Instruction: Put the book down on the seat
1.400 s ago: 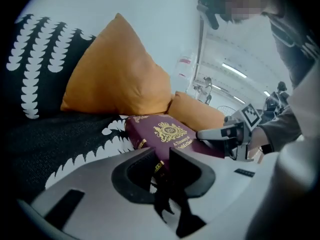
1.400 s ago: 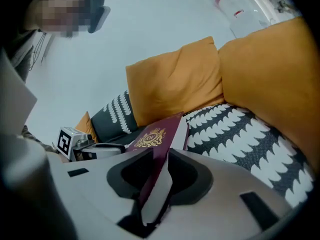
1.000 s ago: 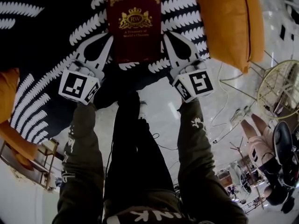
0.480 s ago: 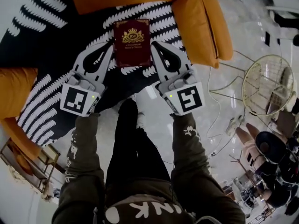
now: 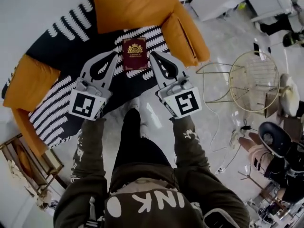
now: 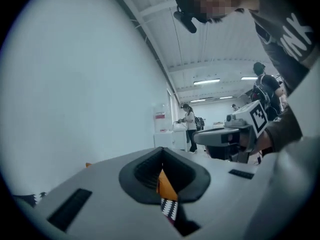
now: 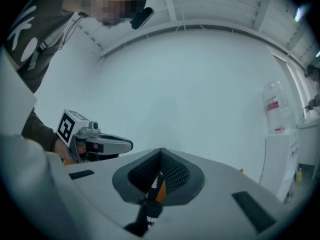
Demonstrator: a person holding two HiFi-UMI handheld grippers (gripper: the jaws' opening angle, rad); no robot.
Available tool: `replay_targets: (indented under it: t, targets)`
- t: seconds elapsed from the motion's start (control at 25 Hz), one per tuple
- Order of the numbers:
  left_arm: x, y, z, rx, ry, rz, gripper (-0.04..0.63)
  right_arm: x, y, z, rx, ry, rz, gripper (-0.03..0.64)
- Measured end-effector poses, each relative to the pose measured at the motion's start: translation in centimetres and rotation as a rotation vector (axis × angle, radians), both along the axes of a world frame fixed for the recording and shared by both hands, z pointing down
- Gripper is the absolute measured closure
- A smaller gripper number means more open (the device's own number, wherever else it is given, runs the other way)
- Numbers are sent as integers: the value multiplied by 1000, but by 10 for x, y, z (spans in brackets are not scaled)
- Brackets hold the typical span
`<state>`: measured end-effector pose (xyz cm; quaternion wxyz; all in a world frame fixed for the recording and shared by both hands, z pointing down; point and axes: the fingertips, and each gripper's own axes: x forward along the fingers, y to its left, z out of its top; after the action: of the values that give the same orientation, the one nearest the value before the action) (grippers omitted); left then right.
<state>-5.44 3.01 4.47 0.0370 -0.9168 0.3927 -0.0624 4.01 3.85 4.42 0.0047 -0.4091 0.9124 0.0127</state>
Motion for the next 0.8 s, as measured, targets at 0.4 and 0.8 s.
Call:
replay_targets:
  t: [0.4, 0.8]
  targets:
    - [15, 135, -131, 89, 6, 1, 592, 16, 133, -114, 60, -15, 3, 607]
    - [-13, 204, -193, 138, 39, -39, 591, 3, 196, -182, 122, -12, -10, 607]
